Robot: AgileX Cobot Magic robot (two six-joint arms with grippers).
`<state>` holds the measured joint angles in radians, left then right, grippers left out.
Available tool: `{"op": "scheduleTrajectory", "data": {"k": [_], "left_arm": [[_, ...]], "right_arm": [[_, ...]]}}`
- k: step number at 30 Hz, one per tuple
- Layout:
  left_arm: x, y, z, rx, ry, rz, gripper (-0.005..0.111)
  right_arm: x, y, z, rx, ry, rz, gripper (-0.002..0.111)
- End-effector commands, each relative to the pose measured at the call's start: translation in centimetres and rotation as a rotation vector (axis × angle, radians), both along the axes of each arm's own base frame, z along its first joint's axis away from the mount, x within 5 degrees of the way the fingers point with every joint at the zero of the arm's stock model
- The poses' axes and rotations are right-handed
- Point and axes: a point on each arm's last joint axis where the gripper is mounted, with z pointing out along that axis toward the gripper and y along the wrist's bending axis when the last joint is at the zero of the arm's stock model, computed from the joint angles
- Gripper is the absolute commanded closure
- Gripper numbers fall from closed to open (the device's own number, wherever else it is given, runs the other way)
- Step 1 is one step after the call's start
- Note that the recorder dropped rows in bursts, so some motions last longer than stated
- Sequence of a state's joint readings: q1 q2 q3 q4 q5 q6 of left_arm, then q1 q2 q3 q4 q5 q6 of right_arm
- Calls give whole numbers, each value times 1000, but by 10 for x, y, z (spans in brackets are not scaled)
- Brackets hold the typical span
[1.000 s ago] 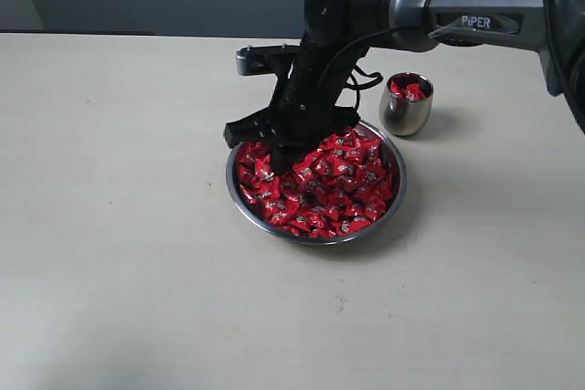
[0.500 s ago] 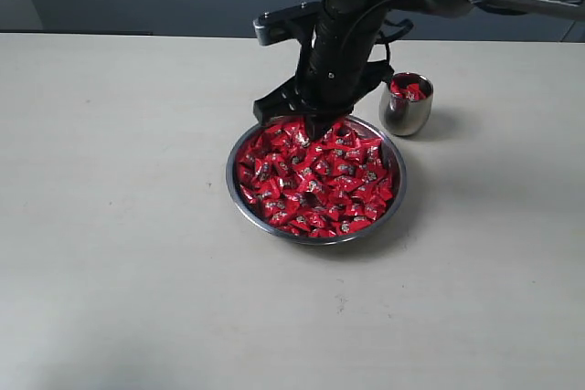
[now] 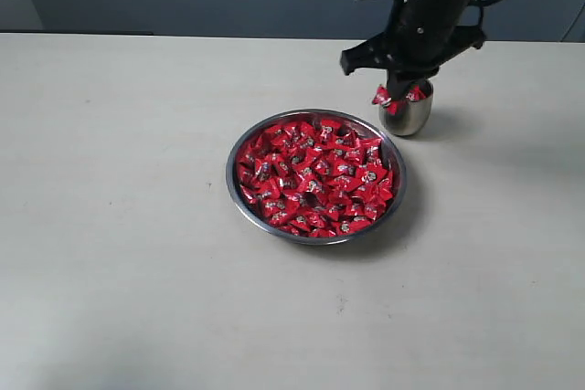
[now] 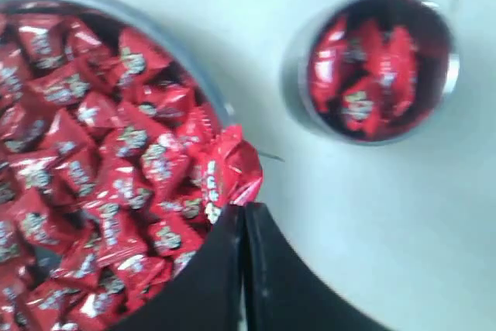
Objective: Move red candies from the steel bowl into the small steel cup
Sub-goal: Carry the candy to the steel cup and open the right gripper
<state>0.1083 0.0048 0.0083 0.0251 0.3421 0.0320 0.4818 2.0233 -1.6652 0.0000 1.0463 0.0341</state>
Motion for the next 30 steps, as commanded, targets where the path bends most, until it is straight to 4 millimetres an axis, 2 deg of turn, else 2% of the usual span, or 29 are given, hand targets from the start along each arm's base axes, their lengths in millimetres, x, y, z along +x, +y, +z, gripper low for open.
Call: {"op": "scheduleTrajectory", "data": {"k": [1, 4, 9, 16, 30], "left_arm": [[0, 0, 4, 2, -21, 0, 106], [0, 0, 4, 2, -21, 0, 106], [0, 0, 4, 2, -21, 0, 106], [0, 0, 4, 2, -21, 0, 106], [0, 0, 4, 2, -21, 0, 106]], "right_arm": [[16, -34, 5, -10, -33, -47, 109], [22, -43, 7, 1, -59, -62, 109], [37, -38, 11, 6, -95, -27, 109], [61, -30, -4, -27, -61, -21, 109], [72, -32, -17, -92, -59, -9, 109]]}}
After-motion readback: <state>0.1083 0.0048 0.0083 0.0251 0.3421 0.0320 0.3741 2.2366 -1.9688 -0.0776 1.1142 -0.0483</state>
